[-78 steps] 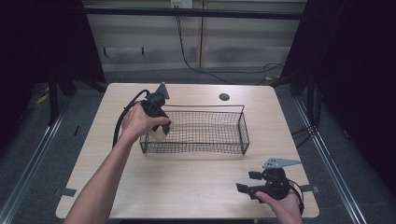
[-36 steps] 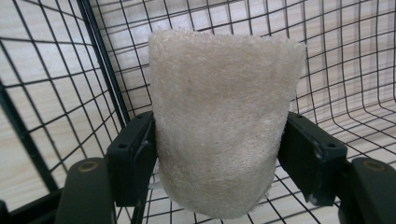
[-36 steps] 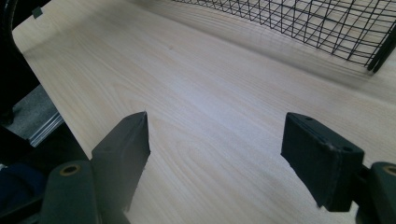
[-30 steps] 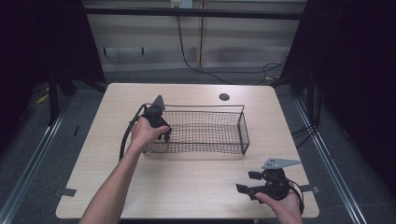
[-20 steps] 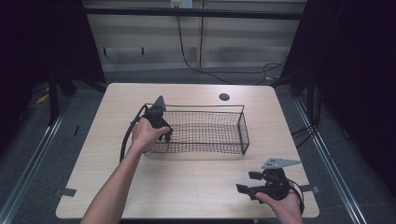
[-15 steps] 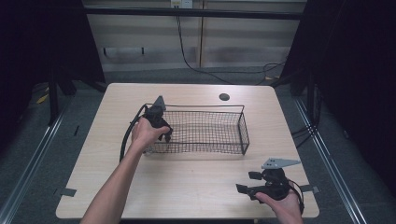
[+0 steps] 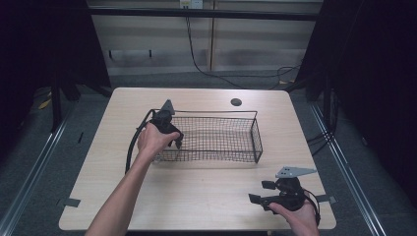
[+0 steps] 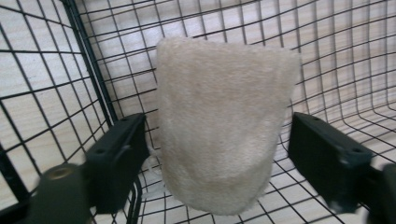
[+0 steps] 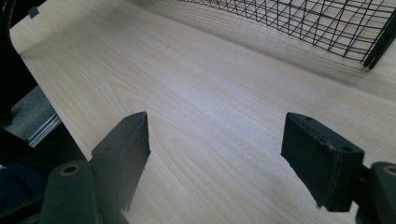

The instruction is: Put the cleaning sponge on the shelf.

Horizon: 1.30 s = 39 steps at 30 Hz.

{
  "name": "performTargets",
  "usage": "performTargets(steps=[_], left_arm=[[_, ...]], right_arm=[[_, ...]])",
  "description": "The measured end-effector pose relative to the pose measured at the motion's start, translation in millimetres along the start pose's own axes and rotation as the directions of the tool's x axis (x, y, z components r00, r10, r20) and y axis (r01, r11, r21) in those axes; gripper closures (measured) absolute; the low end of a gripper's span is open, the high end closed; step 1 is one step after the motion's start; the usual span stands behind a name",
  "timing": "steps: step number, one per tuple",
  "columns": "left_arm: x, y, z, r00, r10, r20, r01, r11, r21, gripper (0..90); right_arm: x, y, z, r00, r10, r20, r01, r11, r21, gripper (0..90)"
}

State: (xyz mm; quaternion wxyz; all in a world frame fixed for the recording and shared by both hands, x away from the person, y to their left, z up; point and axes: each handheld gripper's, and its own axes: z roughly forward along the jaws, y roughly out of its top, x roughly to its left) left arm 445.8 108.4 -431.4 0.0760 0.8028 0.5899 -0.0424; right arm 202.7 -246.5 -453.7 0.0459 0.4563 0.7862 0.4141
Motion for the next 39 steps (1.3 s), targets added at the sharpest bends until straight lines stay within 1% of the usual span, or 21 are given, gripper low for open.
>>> performTargets(steps=[2, 5, 8, 11, 13, 15, 16, 18, 22, 24, 26, 27, 29, 32, 33, 34, 35, 36, 37, 38, 39], left_arm=[[0.6, 0.1, -0.8, 0.9997, 0.001, 0.023, -0.001, 1.0, 0.009, 19.7], [2.2, -0.3, -4.1, 0.9998, -0.017, 0.014, 0.017, 0.9997, -0.017, 19.3], [4.3, -0.2, -7.6, 0.9996, -0.008, 0.028, 0.008, 0.9999, -0.013, 18.8], [-0.3, -1.6, -12.3, 0.9991, 0.013, 0.04, -0.011, 0.9986, -0.052, 19.2], [-4.4, -0.7, -16.1, 0.999, 0.039, 0.021, -0.038, 0.9983, -0.045, 20.1], [-7.5, -0.3, -20.2, 0.9991, 0.043, 0.001, -0.043, 0.9972, -0.061, 20.5], [-8.2, -0.3, -22.0, 0.999, 0.044, 0.01, -0.043, 0.9962, -0.076, 20.5], [-7.7, -0.4, -24.7, 0.9974, 0.058, 0.042, -0.055, 0.9958, -0.073, 21.1], [-4.1, -2.3, -28.7, 0.9953, 0.077, 0.059, -0.071, 0.9922, -0.103, 21.3], [-2.5, -3.2, -31.1, 0.9949, 0.084, 0.055, -0.077, 0.9905, -0.113, 21.9], [-0.4, -4.5, -34.4, 0.9922, 0.104, 0.069, -0.095, 0.9871, -0.129, 21.7], [0.4, -5.5, -35.8, 0.9897, 0.111, 0.091, -0.098, 0.9856, -0.138, 21.3], [2.1, -6.3, -38.4, 0.9892, 0.116, 0.089, -0.103, 0.9849, -0.139, 20.9], [2.8, -9.2, -41.9, 0.9828, 0.147, 0.112, -0.13, 0.9804, -0.148, 20.9], [3.6, -9.6, -42.5, 0.9781, 0.168, 0.122, -0.15, 0.9781, -0.144, 19.7], [4.3, -10.5, -43.7, 0.9733, 0.175, 0.149, -0.153, 0.9773, -0.146, 19.7], [5.2, -11.0, -45.0, 0.9725, 0.179, 0.149, -0.158, 0.9766, -0.147, 20.5], [6.3, -12.4, -46.6, 0.9683, 0.201, 0.149, -0.177, 0.9717, -0.156, 19.2], [8.2, -14.5, -48.7, 0.9585, 0.225, 0.176, -0.197, 0.9668, -0.163, 17.6], [8.2, -14.5, -48.7, 0.9585, 0.225, 0.176, -0.197, 0.9668, -0.163, 17.6], [9.3, -16.6, -51.2, 0.9543, 0.239, 0.18, -0.208, 0.9625, -0.174, 17.6]], right_arm=[[-0.1, 0.0, 0.4, 1.0, 0.0, 0.001, 0.0, 1.0, 0.001, 23.5], [0.7, 0.1, 0.8, 1.0, -0.001, 0.0, 0.001, 1.0, 0.003, 23.6], [0.1, 0.2, 1.0, 1.0, 0.0, 0.0, 0.0, 1.0, 0.003, 23.6], [0.2, 0.3, 1.3, 1.0, -0.001, 0.0, 0.001, 1.0, 0.004, 23.6], [0.6, 0.5, 1.4, 1.0, -0.001, -0.001, 0.001, 1.0, 0.004, 23.7], [0.8, 0.3, 1.1, 1.0, -0.002, -0.002, 0.002, 1.0, 0.004, 23.7], [0.8, 0.3, 1.1, 1.0, -0.002, -0.002, 0.002, 1.0, 0.004, 23.7], [0.6, 0.1, 0.8, 1.0, 0.0, -0.001, 0.0, 1.0, 0.003, 23.7], [0.4, 0.1, 0.8, 1.0, -0.001, -0.002, 0.001, 1.0, 0.004, 23.8], [0.7, 0.3, 1.1, 1.0, -0.004, -0.003, 0.004, 1.0, 0.006, 23.8], [0.8, 0.3, 1.1, 1.0, -0.005, -0.002, 0.005, 1.0, 0.005, 23.9], [0.7, 0.3, 1.1, 1.0, -0.005, -0.002, 0.005, 1.0, 0.005, 23.9], [0.6, 0.4, 1.3, 1.0, -0.003, -0.001, 0.003, 1.0, 0.005, 23.9], [0.9, 0.4, 1.4, 1.0, -0.005, -0.002, 0.005, 1.0, 0.007, 23.9], [0.8, 0.4, 1.5, 1.0, -0.005, -0.001, 0.005, 1.0, 0.007, 23.9], [0.8, 0.4, 1.5, 1.0, -0.005, 0.0, 0.005, 1.0, 0.007, 23.9], [0.8, 0.5, 1.5, 1.0, -0.006, 0.0, 0.006, 1.0, 0.007, 23.9], [1.0, 0.4, 1.5, 1.0, -0.006, 0.001, 0.006, 1.0, 0.008, 24.0], [0.9, 0.4, 1.5, 1.0, -0.006, 0.001, 0.006, 1.0, 0.009, 23.9], [0.9, 0.4, 1.5, 1.0, -0.006, 0.001, 0.006, 1.0, 0.009, 23.9], [0.9, 0.4, 1.4, 1.0, -0.007, 0.001, 0.007, 1.0, 0.008, 24.0]])
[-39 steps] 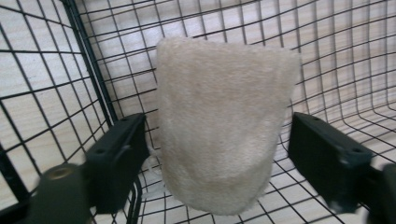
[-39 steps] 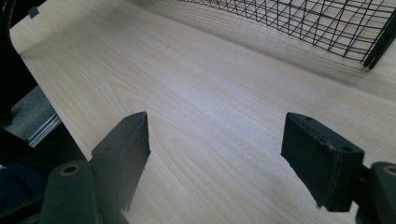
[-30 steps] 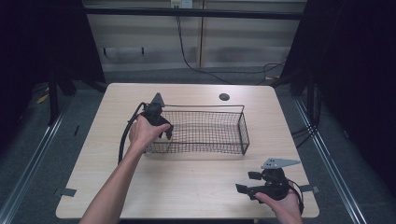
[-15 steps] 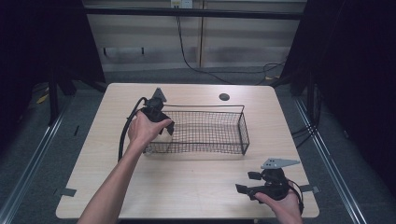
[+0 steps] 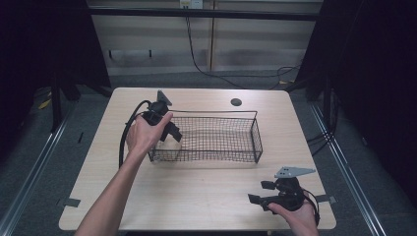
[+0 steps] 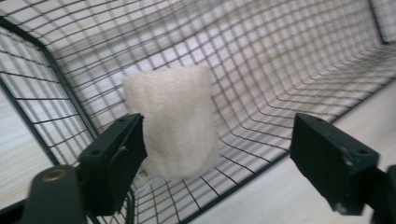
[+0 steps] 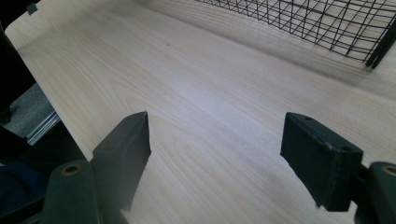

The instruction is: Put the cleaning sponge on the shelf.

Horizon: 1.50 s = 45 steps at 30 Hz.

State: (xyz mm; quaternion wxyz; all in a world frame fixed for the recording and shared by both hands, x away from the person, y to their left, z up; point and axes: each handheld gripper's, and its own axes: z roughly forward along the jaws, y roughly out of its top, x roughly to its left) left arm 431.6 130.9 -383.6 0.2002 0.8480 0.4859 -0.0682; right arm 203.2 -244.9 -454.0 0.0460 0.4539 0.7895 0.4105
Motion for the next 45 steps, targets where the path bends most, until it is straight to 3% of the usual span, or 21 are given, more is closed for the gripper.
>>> performTargets(steps=[2, 5, 9, 12, 13, 18, 23, 28, 30, 32, 35, 36, 37, 38, 41, 43, 45], left_arm=[[0.8, -2.9, -4.5, 0.9997, 0.023, 0.004, -0.023, 0.9996, -0.016, 18.1], [0.6, -7.0, -6.4, 0.9997, 0.023, -0.011, -0.023, 0.9997, -0.005, 19.9], [0.9, -14.4, -9.7, 0.9983, 0.058, 0.007, -0.058, 0.9981, -0.022, 21.5], [1.0, -20.1, -14.0, 0.9977, 0.063, 0.026, -0.062, 0.9968, -0.051, 22.4], [1.2, -21.8, -15.7, 0.9965, 0.075, 0.037, -0.073, 0.9958, -0.055, 26.5], [3.4, -32.9, -25.0, 0.9922, 0.109, 0.06, -0.102, 0.9894, -0.103, 26.5], [7.1, -45.3, -35.1, 0.9874, 0.134, 0.083, -0.122, 0.9833, -0.134, 20.9], [8.2, -59.2, -44.0, 0.9849, 0.156, 0.075, -0.143, 0.9767, -0.16, 23.7], [7.4, -65.6, -48.2, 0.9839, 0.173, 0.047, -0.162, 0.9705, -0.179, 23.9], [8.6, -70.2, -50.1, 0.9835, 0.166, 0.072, -0.149, 0.9678, -0.203, 23.9], [5.6, -78.8, -48.7, 0.9828, 0.178, 0.048, -0.163, 0.9601, -0.227, 23.9], [5.2, -81.1, -46.9, 0.9809, 0.188, 0.049, -0.174, 0.9625, -0.208, 23.9], [4.9, -84.2, -44.4, 0.9833, 0.175, 0.049, -0.163, 0.9675, -0.193, 24.0], [4.1, -86.5, -43.5, 0.9853, 0.165, 0.046, -0.152, 0.9669, -0.205, 24.3], [4.2, -98.1, -41.2, 0.9806, 0.18, 0.076, -0.159, 0.9603, -0.229, 24.2], [4.9, -104.3, -41.1, 0.9811, 0.181, 0.068, -0.16, 0.9574, -0.241, 24.2], [5.8, -109.8, -41.3, 0.9826, 0.162, 0.09, -0.134, 0.9553, -0.264, 24.2]], right_arm=[[-0.1, 0.1, 0.1, 1.0, -0.001, 0.0, 0.001, 1.0, 0.0, 24.0], [0.1, 0.4, 0.6, 1.0, -0.003, -0.001, 0.003, 1.0, 0.004, 24.0], [0.2, 0.8, 1.1, 1.0, -0.003, 0.0, 0.003, 1.0, 0.008, 23.9], [0.5, 0.6, 1.0, 1.0, -0.004, 0.0, 0.004, 1.0, 0.009, 23.9], [0.1, 0.6, 0.8, 1.0, -0.003, 0.0, 0.003, 1.0, 0.007, 23.8], [0.3, 0.9, 1.1, 1.0, -0.006, 0.001, 0.006, 1.0, 0.009, 23.8], [0.1, 1.1, 1.6, 1.0, -0.004, 0.002, 0.004, 1.0, 0.01, 23.9], [-0.3, 1.5, 1.9, 1.0, 0.001, 0.006, -0.001, 1.0, 0.014, 23.7], [-0.3, 1.7, 2.0, 1.0, -0.005, 0.006, 0.004, 1.0, 0.011, 23.8], [0.0, 1.5, 2.3, 1.0, -0.007, 0.006, 0.007, 1.0, 0.012, 23.8], [-0.4, 1.9, 2.4, 1.0, -0.006, 0.007, 0.006, 1.0, 0.011, 23.8], [-0.2, 1.8, 2.4, 1.0, -0.007, 0.005, 0.007, 1.0, 0.012, 23.8], [-0.1, 1.7, 2.4, 1.0, -0.007, 0.005, 0.007, 1.0, 0.012, 23.8], [-0.4, 1.6, 2.4, 1.0, -0.006, 0.007, 0.006, 1.0, 0.014, 23.7], [-0.7, 1.9, 2.1, 1.0, -0.006, 0.007, 0.006, 1.0, 0.011, 23.7], [-0.9, 1.8, 2.5, 1.0, -0.006, 0.007, 0.006, 1.0, 0.013, 23.7], [-0.8, 2.2, 2.9, 1.0, -0.005, 0.008, 0.005, 1.0, 0.012, 23.7]])
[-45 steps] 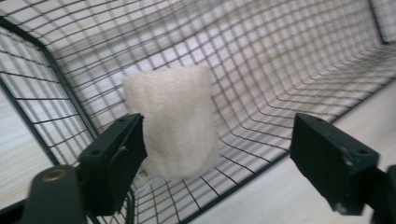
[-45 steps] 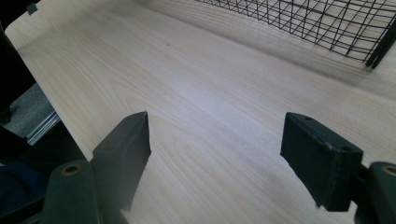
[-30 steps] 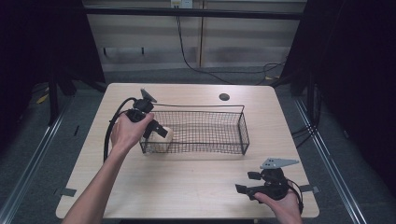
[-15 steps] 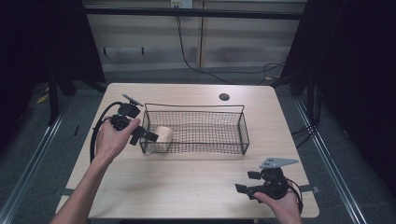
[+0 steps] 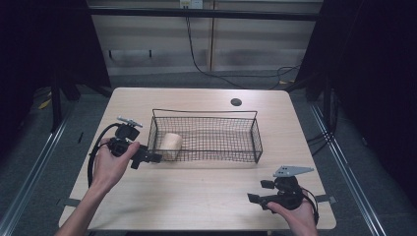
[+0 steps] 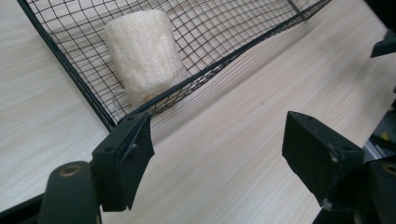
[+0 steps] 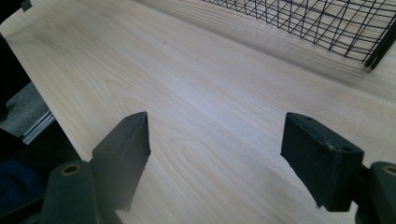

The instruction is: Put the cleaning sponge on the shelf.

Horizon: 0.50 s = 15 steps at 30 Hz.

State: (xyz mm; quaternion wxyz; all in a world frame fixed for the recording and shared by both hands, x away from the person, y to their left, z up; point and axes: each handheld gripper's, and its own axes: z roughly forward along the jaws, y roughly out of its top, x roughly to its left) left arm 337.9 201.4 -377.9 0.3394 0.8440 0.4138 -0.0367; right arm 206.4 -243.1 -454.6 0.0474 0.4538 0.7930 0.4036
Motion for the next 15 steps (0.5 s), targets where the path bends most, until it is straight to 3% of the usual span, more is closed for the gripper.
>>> performTargets(steps=[2, 5, 7, 11, 15], left_arm=[[1.5, -6.5, -2.0, 0.9994, -0.029, 0.021, 0.03, 0.9994, -0.017, 24.3], [0.0, -17.6, -7.4, 0.9998, -0.017, -0.003, 0.017, 0.9989, -0.043, 24.2], [0.5, -25.1, -9.3, 0.9993, -0.025, 0.028, 0.027, 0.9983, -0.052, 24.2], [1.6, -38.8, -13.2, 0.9988, -0.033, 0.035, 0.035, 0.9977, -0.058, 24.2], [-0.4, -54.8, -18.7, 0.9993, -0.014, 0.035, 0.016, 0.9971, -0.074, 24.1]], right_arm=[[0.3, -0.2, 0.1, 1.0, -0.003, -0.001, 0.003, 1.0, 0.002, 23.7], [0.0, -0.1, 0.1, 1.0, -0.001, -0.001, 0.001, 1.0, 0.001, 23.7], [-0.2, -0.3, -0.1, 1.0, -0.002, 0.0, 0.002, 1.0, 0.001, 23.7], [0.2, -0.2, -0.1, 1.0, 0.004, -0.001, -0.004, 1.0, -0.002, 23.7], [0.1, -0.3, -0.5, 1.0, 0.005, -0.001, -0.005, 1.0, -0.003, 23.6]])
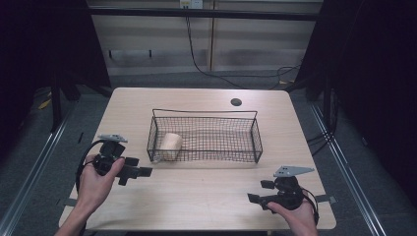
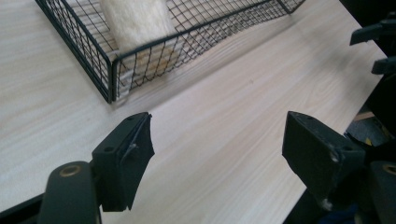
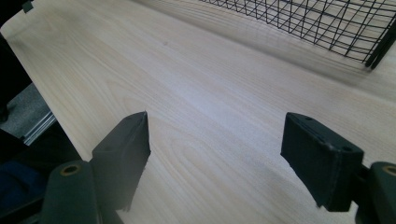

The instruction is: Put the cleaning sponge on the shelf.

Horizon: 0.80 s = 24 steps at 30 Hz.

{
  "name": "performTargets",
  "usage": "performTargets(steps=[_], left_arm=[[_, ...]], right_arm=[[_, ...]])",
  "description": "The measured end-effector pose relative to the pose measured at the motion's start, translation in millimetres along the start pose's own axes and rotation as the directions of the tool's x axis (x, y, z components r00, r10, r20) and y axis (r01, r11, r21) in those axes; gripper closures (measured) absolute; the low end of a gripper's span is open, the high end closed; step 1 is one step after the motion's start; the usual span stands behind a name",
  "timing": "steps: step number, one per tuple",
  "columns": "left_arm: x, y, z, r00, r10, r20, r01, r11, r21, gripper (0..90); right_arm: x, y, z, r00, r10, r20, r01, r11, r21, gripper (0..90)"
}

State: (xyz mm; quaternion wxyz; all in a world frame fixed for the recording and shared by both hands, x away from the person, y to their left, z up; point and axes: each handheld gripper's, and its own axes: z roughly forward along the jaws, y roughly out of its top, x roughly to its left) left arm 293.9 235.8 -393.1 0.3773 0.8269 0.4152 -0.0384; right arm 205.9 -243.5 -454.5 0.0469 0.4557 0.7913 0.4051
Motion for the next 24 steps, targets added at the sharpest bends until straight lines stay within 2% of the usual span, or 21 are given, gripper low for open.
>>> performTargets(steps=[2, 5, 6, 11, 14, 15, 17, 21, 23, 24], left_arm=[[0.6, -8.2, -1.7, 1.0, 0.005, -0.006, -0.005, 1.0, -0.007, 24.0], [4.9, -26.4, -3.1, 0.9979, 0.007, -0.064, -0.008, 0.9999, -0.014, 24.0], [4.9, -26.4, -3.1, 0.9979, 0.007, -0.064, -0.008, 0.9999, -0.014, 24.0], [7.7, -48.8, -4.5, 0.9984, -0.015, -0.055, 0.014, 0.9994, -0.03, 23.7], [9.2, -61.2, -2.2, 0.9974, -0.018, -0.07, 0.016, 0.9995, -0.029, 23.0], [9.2, -66.4, -0.6, 0.9977, -0.028, -0.061, 0.025, 0.9986, -0.047, 23.0], [9.6, -73.3, 3.6, 0.9985, -0.031, -0.045, 0.029, 0.9989, -0.036, 23.0], [9.7, -82.4, 8.0, 0.9981, 0.003, -0.062, -0.004, 0.9999, -0.016, 22.9], [8.9, -87.4, 9.0, 0.9982, 0.019, -0.057, -0.021, 0.9993, -0.032, 22.3], [7.5, -89.3, 10.9, 0.9967, 0.029, -0.075, -0.032, 0.999, -0.031, 21.0]], right_arm=[[-0.1, -0.1, -0.2, 1.0, 0.002, 0.001, -0.002, 1.0, -0.002, 23.6], [-0.5, -0.1, 0.4, 1.0, 0.005, 0.0, -0.005, 1.0, 0.001, 23.4], [-0.5, -0.1, 0.4, 1.0, 0.005, 0.0, -0.005, 1.0, 0.001, 23.4], [-0.6, 0.0, 1.1, 1.0, 0.008, 0.0, -0.008, 1.0, 0.003, 23.4], [-0.8, 0.0, 1.6, 1.0, 0.006, 0.003, -0.006, 1.0, 0.003, 23.2], [-0.6, 0.0, 1.7, 1.0, 0.005, 0.005, -0.005, 1.0, 0.003, 23.3], [-0.6, -0.1, 1.8, 1.0, 0.006, 0.005, -0.006, 1.0, 0.002, 23.2], [-0.8, -0.1, 2.4, 0.9999, 0.01, 0.014, -0.01, 1.0, 0.001, 22.7], [-1.0, -0.6, 2.9, 0.9998, 0.01, 0.019, -0.01, 1.0, 0.007, 22.4], [-1.8, -1.3, 3.8, 0.9998, 0.009, 0.02, -0.01, 1.0, 0.014, 21.7]])
